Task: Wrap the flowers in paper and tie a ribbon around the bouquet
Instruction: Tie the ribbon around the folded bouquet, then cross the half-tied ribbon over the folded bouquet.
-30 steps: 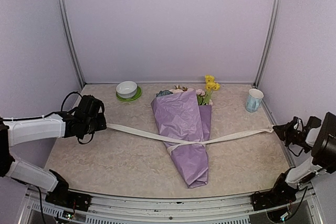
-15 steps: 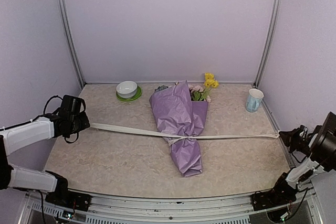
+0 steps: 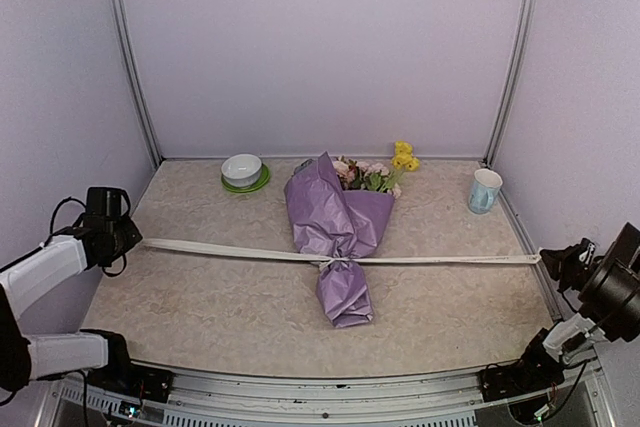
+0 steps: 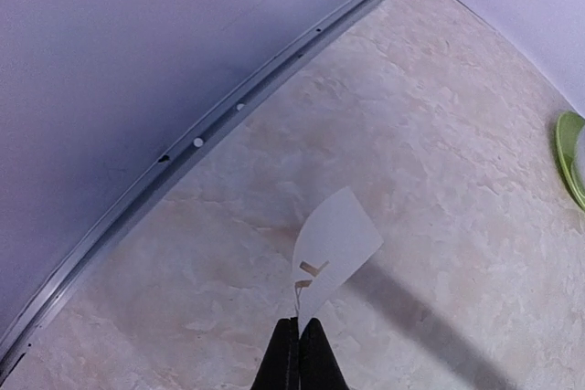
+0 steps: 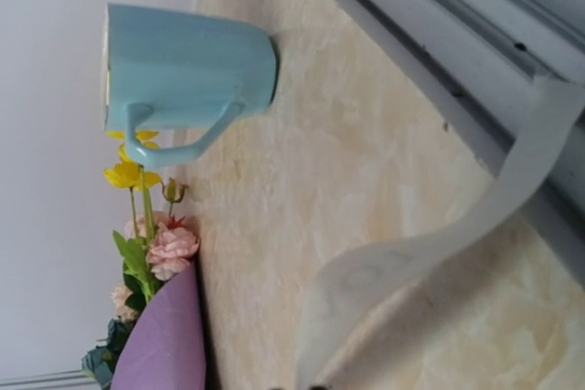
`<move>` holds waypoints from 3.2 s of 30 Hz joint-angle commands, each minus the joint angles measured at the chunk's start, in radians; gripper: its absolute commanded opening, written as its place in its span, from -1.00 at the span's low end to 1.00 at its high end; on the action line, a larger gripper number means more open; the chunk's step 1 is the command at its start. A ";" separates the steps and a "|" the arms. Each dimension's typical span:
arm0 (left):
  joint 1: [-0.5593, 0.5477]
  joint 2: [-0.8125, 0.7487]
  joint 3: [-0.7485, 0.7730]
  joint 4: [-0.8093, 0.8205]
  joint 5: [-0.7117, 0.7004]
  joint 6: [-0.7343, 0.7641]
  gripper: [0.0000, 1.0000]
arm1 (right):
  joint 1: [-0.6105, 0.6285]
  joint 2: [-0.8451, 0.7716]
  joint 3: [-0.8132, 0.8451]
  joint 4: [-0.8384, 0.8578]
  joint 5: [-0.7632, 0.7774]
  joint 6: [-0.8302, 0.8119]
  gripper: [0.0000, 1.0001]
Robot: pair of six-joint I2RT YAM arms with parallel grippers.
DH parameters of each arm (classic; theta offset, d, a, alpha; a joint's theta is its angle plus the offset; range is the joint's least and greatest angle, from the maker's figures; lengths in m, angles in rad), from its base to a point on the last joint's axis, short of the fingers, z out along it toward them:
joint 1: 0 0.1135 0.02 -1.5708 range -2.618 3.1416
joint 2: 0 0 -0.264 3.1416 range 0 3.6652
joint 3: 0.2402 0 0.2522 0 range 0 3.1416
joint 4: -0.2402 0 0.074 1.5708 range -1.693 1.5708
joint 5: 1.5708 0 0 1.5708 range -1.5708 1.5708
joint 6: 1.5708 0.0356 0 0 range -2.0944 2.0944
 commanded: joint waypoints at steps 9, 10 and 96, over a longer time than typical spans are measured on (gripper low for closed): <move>0.304 -0.043 -0.078 0.055 0.008 -0.009 -1.00 | -0.102 -0.043 0.024 0.049 0.227 -0.004 -1.00; 0.319 -0.039 -0.081 0.062 0.010 -0.008 -1.00 | -0.102 -0.048 0.026 0.044 0.234 -0.007 -1.00; -0.777 0.237 0.370 0.082 -0.239 0.119 -1.00 | 1.446 0.668 0.720 0.228 0.254 -0.074 -1.00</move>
